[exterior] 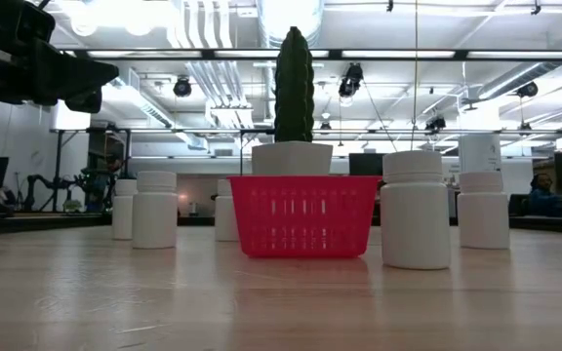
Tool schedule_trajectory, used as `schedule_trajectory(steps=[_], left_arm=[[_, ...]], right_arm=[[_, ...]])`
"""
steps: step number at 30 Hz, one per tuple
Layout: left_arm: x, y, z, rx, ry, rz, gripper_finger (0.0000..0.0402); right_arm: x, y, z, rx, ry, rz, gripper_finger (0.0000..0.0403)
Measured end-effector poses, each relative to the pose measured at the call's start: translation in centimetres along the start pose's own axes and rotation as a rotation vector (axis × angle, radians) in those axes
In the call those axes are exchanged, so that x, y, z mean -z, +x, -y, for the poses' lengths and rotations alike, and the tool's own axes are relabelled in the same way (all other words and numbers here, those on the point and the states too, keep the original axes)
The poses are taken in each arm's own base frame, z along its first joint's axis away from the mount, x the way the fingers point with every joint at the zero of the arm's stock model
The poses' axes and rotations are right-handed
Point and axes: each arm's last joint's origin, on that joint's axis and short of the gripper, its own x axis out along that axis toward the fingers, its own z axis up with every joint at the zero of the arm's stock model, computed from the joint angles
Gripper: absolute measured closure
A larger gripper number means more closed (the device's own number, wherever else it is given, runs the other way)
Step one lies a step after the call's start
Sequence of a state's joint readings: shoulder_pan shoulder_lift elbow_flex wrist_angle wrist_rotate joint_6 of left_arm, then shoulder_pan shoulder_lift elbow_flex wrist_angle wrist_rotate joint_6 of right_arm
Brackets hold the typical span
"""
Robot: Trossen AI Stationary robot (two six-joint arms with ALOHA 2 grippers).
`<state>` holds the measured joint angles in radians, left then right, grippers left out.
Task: Pick and place pill bottles into a basket
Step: Put the white pill bottle into the red bin
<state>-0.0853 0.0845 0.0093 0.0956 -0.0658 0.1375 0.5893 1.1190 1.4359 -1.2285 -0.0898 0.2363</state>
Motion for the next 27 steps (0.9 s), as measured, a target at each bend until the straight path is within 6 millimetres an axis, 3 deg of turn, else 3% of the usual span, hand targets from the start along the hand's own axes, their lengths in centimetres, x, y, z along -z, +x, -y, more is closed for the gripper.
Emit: schedule_trajectory(steps=[9, 17, 27], left_arm=[[0.0, 0.0, 0.0, 0.0, 0.0, 0.0, 0.0398], [0.0, 0.0, 0.0, 0.0, 0.0, 0.0, 0.0398], [0.0, 0.0, 0.0, 0.0, 0.002, 0.0, 0.0398]], right_arm=[[-0.5, 2.1, -1.1, 0.025, -0.031, -0.074, 0.0394], [0.1, 3.4, -0.8, 0.096, 0.166, -0.234, 0.0394], [-0.3, 4.4, -0.9, 0.117, 0.31, -0.243, 0.0394]])
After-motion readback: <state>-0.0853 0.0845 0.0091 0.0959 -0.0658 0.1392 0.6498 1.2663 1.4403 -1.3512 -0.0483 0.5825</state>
